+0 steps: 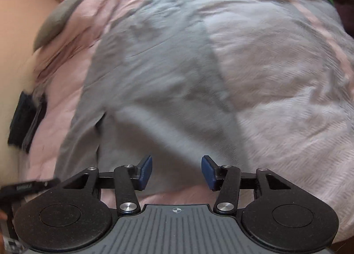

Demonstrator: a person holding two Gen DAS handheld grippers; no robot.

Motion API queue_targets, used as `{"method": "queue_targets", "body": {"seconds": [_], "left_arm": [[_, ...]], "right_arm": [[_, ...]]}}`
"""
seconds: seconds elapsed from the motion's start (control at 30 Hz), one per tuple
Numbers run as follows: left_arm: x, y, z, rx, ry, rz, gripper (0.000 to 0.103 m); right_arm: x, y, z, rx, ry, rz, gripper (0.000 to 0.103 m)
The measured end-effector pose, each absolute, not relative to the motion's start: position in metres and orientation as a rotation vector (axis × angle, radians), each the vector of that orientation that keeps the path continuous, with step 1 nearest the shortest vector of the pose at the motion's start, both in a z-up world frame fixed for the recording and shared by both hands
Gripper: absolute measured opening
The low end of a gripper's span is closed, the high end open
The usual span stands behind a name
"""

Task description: Fold clothes

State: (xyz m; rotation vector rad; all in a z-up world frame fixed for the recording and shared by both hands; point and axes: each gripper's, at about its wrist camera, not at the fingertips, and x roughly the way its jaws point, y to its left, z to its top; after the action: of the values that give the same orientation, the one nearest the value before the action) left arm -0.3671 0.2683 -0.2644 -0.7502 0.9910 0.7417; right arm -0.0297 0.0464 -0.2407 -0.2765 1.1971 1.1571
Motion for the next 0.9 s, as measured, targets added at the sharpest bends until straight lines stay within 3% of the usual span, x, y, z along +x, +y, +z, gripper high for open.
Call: {"method": "queue_targets", "body": {"seconds": [0.3, 0.57, 0.63, 0.67, 0.7, 0.8, 0.9], "left_arm": [[-0.33, 0.181, -0.297, 0.131, 1.135, 0.424, 0.029], [-0.332, 0.146, -0.345, 0.653, 1.057, 0.194, 0.031], [-0.333, 0.143, -0.35, 0.704, 1.023, 0.176, 0.031], [-0.332, 0.141, -0.352, 0.719, 1.016, 0.167, 0.029], [-0.332, 0.14, -0.352, 0.724, 1.01, 0.163, 0.026], [-0.328, 0.141, -0.35, 0.663, 1.012, 0.161, 0.008], [-0.325, 0.145, -0.338, 0.551, 0.989, 0.192, 0.001]], "right_arm": [[-0.186, 0.081, -0.281, -0.99, 0.621, 1.352, 0.047], [-0.24, 0.064, -0.333, -1.311, 0.155, 1.322, 0.046], [-0.245, 0.061, -0.336, -1.308, 0.076, 1.352, 0.03], [-0.246, 0.06, -0.335, -1.303, 0.059, 1.358, 0.014], [-0.247, 0.058, -0.332, -1.288, 0.05, 1.368, 0.005], [-0.238, 0.054, -0.325, -1.204, 0.097, 1.416, 0.0], [-0.231, 0.051, -0.308, -1.111, 0.127, 1.48, 0.0]]}}
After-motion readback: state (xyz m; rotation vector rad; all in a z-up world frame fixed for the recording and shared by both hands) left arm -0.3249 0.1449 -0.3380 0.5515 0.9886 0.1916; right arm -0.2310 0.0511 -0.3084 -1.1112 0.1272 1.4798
